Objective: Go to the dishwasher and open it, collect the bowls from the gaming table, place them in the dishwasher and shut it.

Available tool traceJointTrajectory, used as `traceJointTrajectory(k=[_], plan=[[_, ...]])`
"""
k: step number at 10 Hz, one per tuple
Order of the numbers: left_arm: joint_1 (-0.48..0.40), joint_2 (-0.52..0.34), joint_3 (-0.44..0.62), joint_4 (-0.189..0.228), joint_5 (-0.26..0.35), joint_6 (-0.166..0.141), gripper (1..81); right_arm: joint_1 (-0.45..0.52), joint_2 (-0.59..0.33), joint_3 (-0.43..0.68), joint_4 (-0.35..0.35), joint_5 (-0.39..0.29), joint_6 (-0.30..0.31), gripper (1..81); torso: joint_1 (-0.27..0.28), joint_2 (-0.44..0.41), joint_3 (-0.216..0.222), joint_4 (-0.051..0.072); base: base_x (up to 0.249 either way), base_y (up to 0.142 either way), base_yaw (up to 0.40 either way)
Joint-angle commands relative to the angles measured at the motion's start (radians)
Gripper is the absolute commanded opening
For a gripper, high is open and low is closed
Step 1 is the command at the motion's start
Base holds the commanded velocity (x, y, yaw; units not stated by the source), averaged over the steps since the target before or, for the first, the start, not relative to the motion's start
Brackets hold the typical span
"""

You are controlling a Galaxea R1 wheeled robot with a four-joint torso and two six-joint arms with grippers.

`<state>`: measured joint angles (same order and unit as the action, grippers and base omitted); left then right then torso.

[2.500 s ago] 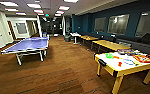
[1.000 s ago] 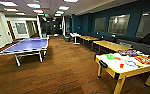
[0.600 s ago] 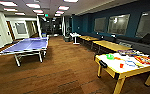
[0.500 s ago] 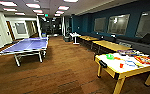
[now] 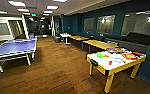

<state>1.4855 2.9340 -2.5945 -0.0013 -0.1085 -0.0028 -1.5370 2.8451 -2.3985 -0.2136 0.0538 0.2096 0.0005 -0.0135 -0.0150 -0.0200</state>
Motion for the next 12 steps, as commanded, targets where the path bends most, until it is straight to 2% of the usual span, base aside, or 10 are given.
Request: traceJointTrajectory(k=[1,12], plan=[[-0.050,-0.005,0.004,-0.003,0.049,0.001,81.1,0.053,-0.005,0.009,-0.010,-0.043,-0.001,81.1,0.000,0.000,0.000,0.000,0.000,0.000,-0.380],[-0.052,-0.005,0.004,-0.002,0.049,0.001,81.1,0.053,-0.002,0.009,-0.012,-0.043,-0.001,81.1,0.000,0.000,0.000,0.000,0.000,0.000,-0.383]])
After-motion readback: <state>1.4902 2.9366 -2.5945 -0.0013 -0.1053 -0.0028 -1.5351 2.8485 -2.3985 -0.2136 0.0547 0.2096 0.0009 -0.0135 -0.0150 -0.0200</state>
